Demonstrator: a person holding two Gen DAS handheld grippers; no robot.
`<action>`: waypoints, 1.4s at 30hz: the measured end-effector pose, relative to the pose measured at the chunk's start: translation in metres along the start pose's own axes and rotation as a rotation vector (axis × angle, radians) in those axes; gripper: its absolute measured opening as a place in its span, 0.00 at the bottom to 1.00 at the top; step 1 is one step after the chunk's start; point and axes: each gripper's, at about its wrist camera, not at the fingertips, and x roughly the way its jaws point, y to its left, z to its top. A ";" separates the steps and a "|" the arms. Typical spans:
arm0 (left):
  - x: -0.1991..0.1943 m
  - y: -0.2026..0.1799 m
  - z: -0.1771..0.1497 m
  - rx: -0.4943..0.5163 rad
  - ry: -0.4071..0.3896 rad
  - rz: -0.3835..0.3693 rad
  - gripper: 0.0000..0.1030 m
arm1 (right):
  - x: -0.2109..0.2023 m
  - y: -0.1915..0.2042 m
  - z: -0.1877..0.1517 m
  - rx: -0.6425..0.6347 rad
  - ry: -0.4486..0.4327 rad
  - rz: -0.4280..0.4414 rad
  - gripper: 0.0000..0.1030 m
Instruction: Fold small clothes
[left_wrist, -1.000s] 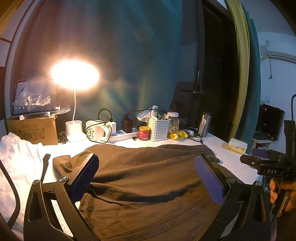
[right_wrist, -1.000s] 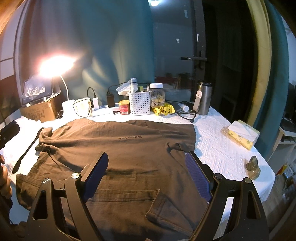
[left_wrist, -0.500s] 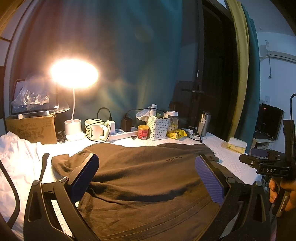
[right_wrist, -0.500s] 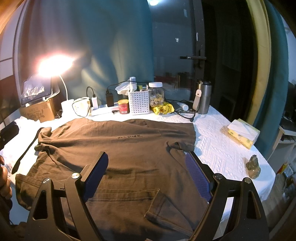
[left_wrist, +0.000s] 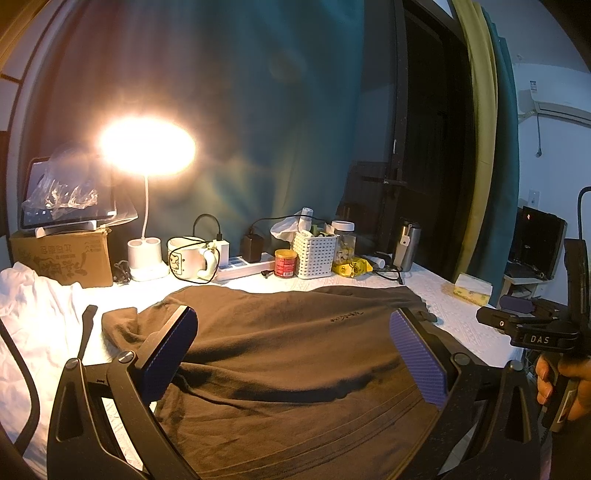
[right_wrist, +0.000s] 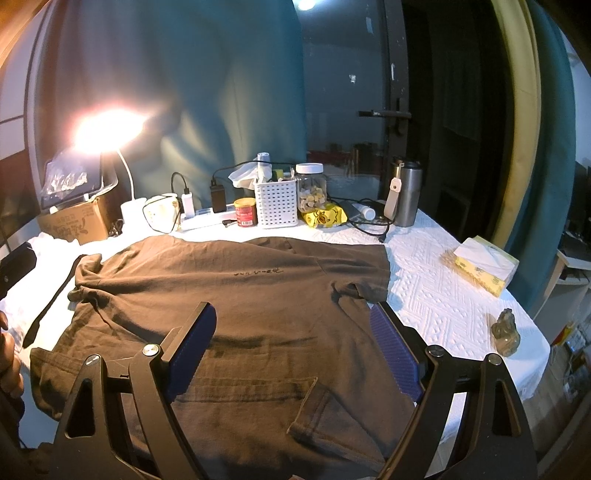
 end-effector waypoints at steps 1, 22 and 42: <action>0.000 0.000 0.000 0.000 0.000 0.000 1.00 | 0.000 0.000 -0.001 0.001 0.001 0.001 0.85; 0.040 -0.001 0.015 0.007 0.066 0.019 1.00 | 0.041 -0.023 0.013 0.060 0.059 0.004 0.85; 0.136 -0.022 0.040 0.004 0.214 0.037 1.00 | 0.115 -0.087 0.047 0.112 0.130 -0.017 0.85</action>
